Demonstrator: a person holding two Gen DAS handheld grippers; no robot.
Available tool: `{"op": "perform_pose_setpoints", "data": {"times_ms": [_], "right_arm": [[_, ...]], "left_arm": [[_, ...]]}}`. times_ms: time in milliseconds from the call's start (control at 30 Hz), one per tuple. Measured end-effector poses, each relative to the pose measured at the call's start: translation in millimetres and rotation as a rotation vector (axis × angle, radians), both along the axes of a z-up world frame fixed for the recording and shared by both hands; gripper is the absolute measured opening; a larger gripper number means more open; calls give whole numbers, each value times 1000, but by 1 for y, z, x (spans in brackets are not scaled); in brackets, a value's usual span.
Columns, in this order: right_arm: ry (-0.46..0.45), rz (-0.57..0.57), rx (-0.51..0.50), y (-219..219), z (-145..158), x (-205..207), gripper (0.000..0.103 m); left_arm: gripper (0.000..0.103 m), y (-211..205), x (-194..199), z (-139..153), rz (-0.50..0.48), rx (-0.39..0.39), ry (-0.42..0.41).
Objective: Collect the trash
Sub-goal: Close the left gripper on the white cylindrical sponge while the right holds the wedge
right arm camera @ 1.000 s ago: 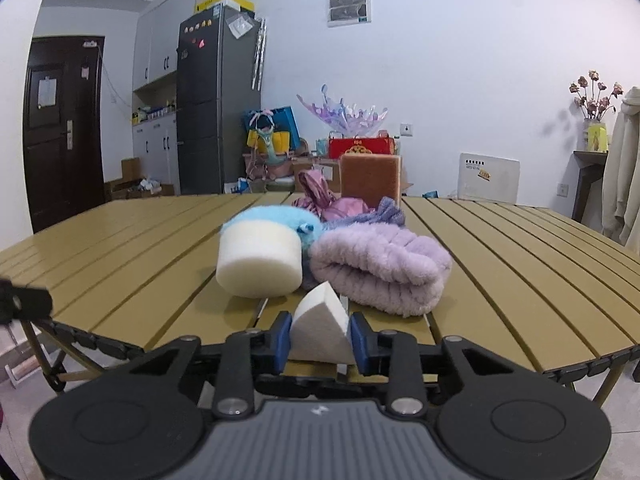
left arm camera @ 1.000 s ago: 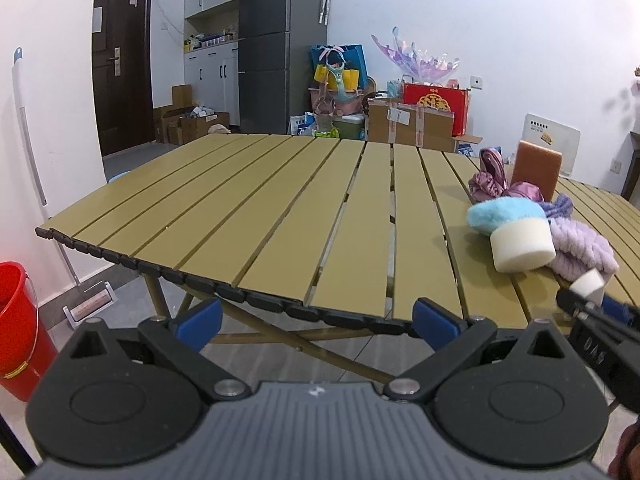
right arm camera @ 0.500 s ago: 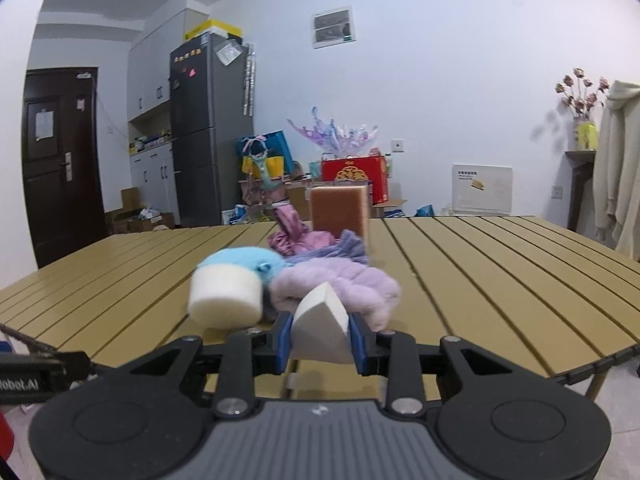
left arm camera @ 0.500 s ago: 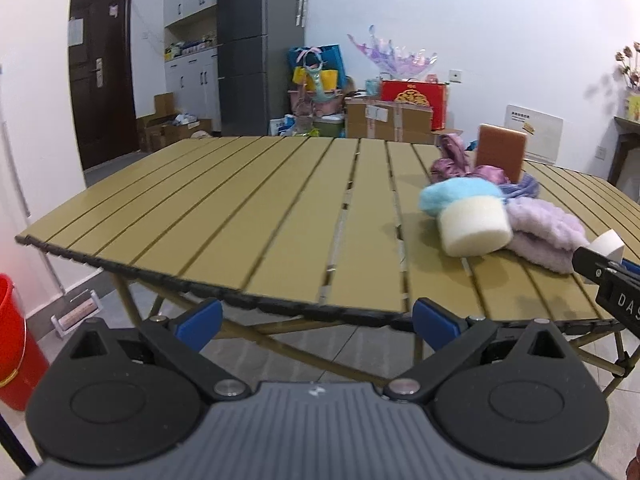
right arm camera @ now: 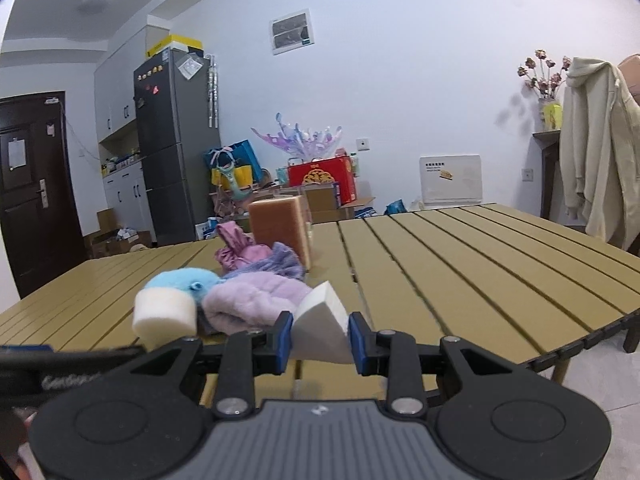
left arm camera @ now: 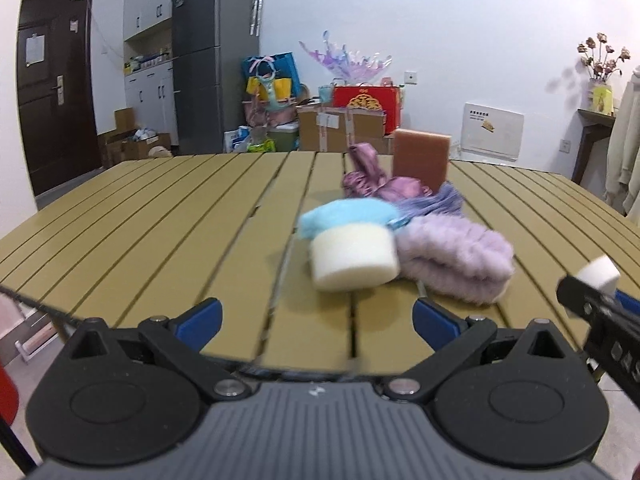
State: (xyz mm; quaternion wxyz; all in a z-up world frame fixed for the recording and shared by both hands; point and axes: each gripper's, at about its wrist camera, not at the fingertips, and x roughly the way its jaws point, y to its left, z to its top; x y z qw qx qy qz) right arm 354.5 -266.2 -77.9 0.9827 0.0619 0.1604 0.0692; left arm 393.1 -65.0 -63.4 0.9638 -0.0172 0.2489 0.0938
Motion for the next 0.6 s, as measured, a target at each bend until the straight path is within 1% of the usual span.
{"op": "perform_pose_setpoints", "data": {"times_ms": [100,300,433,533,567,600], "right_arm": [[2,-32,11,-10,1,2,29],[30,-107,53,-38,-1,7,29],[40,-130,62,-50,-3,9,29],[47,-131,64,-52,-6,11,29],[51,-128,67,-52,-6,12,29],[55,-124,69,-52,-7,12,29]], "left_arm": [[103,-9,15,1,-1,-1,8],[103,-18,43,3,17,25,2],[103,-18,61,4,28,51,20],[103,-13,69,2,34,46,38],[101,-13,73,0,35,43,50],[97,-10,76,-2,39,38,66]]}}
